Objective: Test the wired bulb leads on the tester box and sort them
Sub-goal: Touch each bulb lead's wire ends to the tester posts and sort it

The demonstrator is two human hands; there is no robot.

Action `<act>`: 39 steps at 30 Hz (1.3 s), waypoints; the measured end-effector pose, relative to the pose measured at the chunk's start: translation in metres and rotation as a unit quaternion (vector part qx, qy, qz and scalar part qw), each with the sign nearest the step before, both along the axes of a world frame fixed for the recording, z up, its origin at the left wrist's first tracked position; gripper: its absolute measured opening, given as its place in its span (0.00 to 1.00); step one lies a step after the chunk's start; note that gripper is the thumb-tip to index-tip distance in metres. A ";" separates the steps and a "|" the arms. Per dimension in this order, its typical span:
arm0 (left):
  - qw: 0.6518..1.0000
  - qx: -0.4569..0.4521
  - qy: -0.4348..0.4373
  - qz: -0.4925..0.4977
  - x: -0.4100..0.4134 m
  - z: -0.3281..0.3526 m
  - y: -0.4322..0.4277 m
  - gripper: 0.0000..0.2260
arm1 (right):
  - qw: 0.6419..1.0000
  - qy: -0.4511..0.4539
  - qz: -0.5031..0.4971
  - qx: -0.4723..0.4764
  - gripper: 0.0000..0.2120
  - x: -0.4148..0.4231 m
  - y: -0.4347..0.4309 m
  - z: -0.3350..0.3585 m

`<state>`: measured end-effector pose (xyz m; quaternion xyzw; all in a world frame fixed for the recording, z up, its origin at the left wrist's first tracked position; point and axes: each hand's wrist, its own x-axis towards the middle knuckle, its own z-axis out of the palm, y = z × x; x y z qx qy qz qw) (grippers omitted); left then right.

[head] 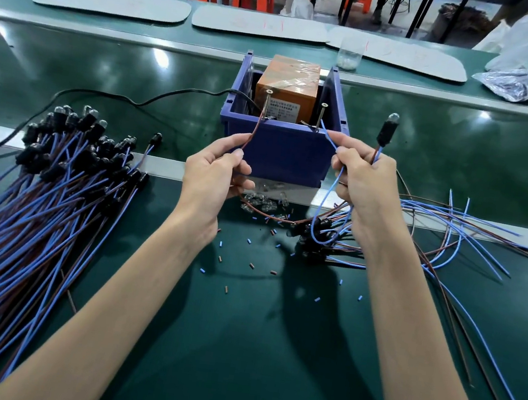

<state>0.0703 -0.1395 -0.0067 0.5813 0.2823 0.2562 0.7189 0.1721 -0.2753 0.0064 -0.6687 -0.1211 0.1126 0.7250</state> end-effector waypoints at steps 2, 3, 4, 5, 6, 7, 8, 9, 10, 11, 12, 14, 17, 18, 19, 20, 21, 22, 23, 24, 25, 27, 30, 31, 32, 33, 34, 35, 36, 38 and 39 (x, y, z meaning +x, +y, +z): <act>1.000 0.000 0.001 0.000 0.000 -0.001 0.000 0.14 | 1.000 -0.003 -0.005 -0.007 0.18 0.000 0.000 0.000; 1.000 0.000 0.001 0.000 0.000 -0.001 0.000 0.14 | 1.000 -0.005 -0.007 -0.010 0.18 0.001 0.000 0.000; 1.000 0.000 0.001 0.001 0.001 -0.001 0.000 0.14 | 1.000 -0.007 -0.010 -0.013 0.18 0.001 0.000 0.000; 1.000 0.000 0.001 0.002 0.001 -0.001 0.001 0.14 | 1.000 -0.009 -0.013 -0.016 0.18 0.001 0.000 0.000; 1.000 0.000 0.001 0.003 0.001 -0.001 0.001 0.15 | 1.000 -0.010 -0.016 -0.019 0.19 0.001 0.000 0.000; 1.000 0.001 0.000 0.003 0.001 -0.002 0.001 0.15 | 1.000 -0.011 -0.018 -0.023 0.19 0.001 0.000 0.000; 1.000 0.001 0.000 0.003 0.001 -0.002 0.001 0.15 | 0.999 -0.011 -0.021 -0.027 0.19 0.001 0.000 0.000; 1.000 0.002 -0.001 0.003 0.001 -0.002 0.001 0.15 | 0.999 -0.012 -0.022 -0.029 0.19 0.001 0.000 0.000; 1.000 0.002 -0.001 0.003 0.001 -0.002 0.001 0.15 | 0.999 -0.013 -0.022 -0.030 0.18 0.001 -0.001 0.000; 1.000 0.002 -0.001 0.003 0.001 -0.002 0.002 0.15 | 0.999 -0.015 -0.021 -0.030 0.18 0.001 -0.001 0.000; 1.000 0.002 -0.001 0.004 0.001 -0.002 0.002 0.15 | 0.999 -0.017 -0.021 -0.030 0.18 0.001 -0.001 0.000; 1.000 0.004 0.001 0.004 0.001 -0.002 0.003 0.15 | 0.999 -0.020 -0.021 -0.032 0.18 0.001 0.000 0.000; 1.000 0.004 0.003 0.003 0.001 -0.003 0.004 0.15 | 0.999 -0.019 -0.022 -0.035 0.18 0.000 0.000 0.000; 1.000 0.004 0.003 0.003 0.001 -0.003 0.004 0.15 | 0.999 -0.018 -0.024 -0.036 0.18 0.000 0.000 0.000; 1.000 0.005 0.003 0.003 0.001 -0.003 0.004 0.15 | 0.999 -0.018 -0.025 -0.037 0.18 0.000 0.000 0.000; 1.000 0.004 0.002 0.002 0.001 -0.002 0.004 0.15 | 0.999 -0.018 -0.025 -0.038 0.18 0.000 0.000 0.001; 1.000 0.004 0.001 0.001 0.001 -0.002 0.003 0.15 | 0.999 -0.018 -0.025 -0.039 0.18 0.000 0.000 0.001; 1.000 0.003 0.001 0.001 0.001 -0.002 0.003 0.15 | 0.999 -0.019 -0.024 -0.039 0.18 0.000 -0.001 0.001; 1.000 0.002 0.001 0.000 0.001 -0.002 0.003 0.15 | 0.999 -0.020 -0.023 -0.039 0.18 -0.001 -0.001 0.002; 1.000 0.000 0.000 -0.001 0.002 -0.002 0.003 0.15 | 0.999 -0.022 -0.023 -0.039 0.19 -0.001 -0.001 0.002; 1.000 -0.002 0.000 -0.001 0.002 -0.002 0.003 0.15 | 0.999 -0.023 -0.022 -0.040 0.19 -0.002 -0.001 0.002; 1.000 -0.006 -0.001 -0.003 0.002 -0.002 0.003 0.16 | 0.999 -0.023 -0.019 -0.042 0.19 -0.002 -0.001 0.002; 1.000 -0.004 0.001 -0.006 0.002 -0.002 0.003 0.16 | 0.999 -0.022 -0.019 -0.045 0.19 -0.002 -0.001 0.003; 1.000 -0.003 0.001 -0.007 0.002 -0.002 0.003 0.16 | 0.998 -0.022 -0.019 -0.047 0.19 -0.002 -0.002 0.003; 1.000 -0.003 0.002 -0.009 0.001 -0.003 0.003 0.15 | 0.998 -0.021 -0.017 -0.048 0.19 -0.003 -0.002 0.004; 1.000 -0.003 0.002 -0.011 0.001 -0.003 0.002 0.15 | 0.999 -0.018 -0.014 -0.049 0.19 -0.003 -0.002 0.004; 1.000 -0.003 0.002 -0.014 0.001 -0.003 0.001 0.15 | 0.999 -0.012 -0.010 -0.049 0.19 -0.002 -0.003 0.005; 1.000 -0.004 0.003 -0.017 0.001 -0.003 0.000 0.15 | 0.999 -0.004 -0.005 -0.048 0.19 -0.001 -0.004 0.005; 1.000 -0.005 0.003 -0.021 0.002 -0.003 -0.002 0.14 | 0.999 0.004 0.001 -0.048 0.19 0.001 -0.005 0.006; 1.000 -0.001 0.006 -0.030 0.002 -0.003 -0.007 0.12 | 0.999 0.022 0.012 -0.041 0.18 0.004 -0.008 0.008; 0.999 0.002 0.010 -0.040 0.003 -0.003 -0.010 0.11 | 0.999 0.035 0.017 -0.028 0.17 0.005 -0.010 0.009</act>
